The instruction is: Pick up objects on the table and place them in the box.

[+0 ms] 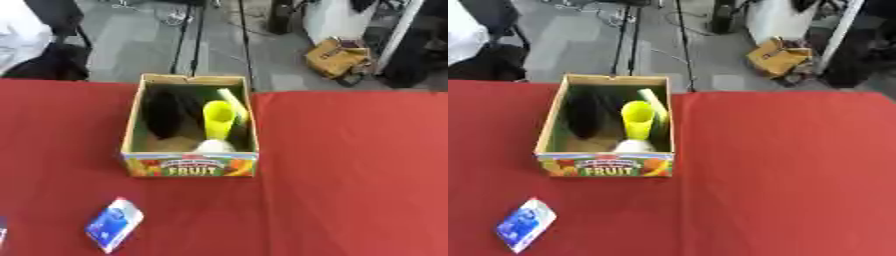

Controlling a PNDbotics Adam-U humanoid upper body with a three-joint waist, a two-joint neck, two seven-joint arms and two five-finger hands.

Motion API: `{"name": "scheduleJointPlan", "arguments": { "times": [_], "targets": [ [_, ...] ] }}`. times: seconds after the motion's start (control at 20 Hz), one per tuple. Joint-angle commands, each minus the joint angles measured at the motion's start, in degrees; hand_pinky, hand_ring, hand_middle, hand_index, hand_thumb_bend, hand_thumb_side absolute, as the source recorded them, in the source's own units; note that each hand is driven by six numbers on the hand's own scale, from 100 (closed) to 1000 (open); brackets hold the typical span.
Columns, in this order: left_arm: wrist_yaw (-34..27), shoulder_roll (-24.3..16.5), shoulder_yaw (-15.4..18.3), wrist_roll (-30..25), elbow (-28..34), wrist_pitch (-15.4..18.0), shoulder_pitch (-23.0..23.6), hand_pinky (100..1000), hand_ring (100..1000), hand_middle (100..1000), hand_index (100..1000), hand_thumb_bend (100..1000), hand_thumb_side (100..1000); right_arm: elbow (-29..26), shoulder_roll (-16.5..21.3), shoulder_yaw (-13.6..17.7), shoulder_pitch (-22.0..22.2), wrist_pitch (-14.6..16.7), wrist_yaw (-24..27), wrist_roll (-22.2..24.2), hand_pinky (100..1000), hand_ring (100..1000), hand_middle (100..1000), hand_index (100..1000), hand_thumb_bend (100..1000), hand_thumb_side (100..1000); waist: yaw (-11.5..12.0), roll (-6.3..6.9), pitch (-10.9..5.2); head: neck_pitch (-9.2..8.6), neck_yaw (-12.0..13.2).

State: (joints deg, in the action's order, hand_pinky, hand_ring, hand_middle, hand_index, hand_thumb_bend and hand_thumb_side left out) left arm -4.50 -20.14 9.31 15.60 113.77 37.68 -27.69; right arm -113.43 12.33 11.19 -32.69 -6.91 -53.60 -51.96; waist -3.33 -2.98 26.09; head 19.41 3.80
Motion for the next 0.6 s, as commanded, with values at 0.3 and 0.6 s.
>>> {"name": "scheduleJointPlan", "arguments": {
  "times": [0.3,0.6],
  "targets": [
    [-0.4,-1.1,0.0,0.0,0.8,0.5,-0.6,809,775,834,1000,100,1000,-1.2,0.9,-0.1,-0.3,0.1,-0.3,0.0,763,651,739,862,100,893,-0.2,0.04,-1.71,-0.88,0.0],
    [2.4,-1.7,0.8,-0.5,0.8,-2.3,0.3,956,920,901,1000,100,1000,-1.2,1.0,-0.2,-0.4,-0.3,-0.5,0.0,766,656,738,862,100,905,-1.5,1.07,-2.23,-0.28,0.2]
  ]
}}
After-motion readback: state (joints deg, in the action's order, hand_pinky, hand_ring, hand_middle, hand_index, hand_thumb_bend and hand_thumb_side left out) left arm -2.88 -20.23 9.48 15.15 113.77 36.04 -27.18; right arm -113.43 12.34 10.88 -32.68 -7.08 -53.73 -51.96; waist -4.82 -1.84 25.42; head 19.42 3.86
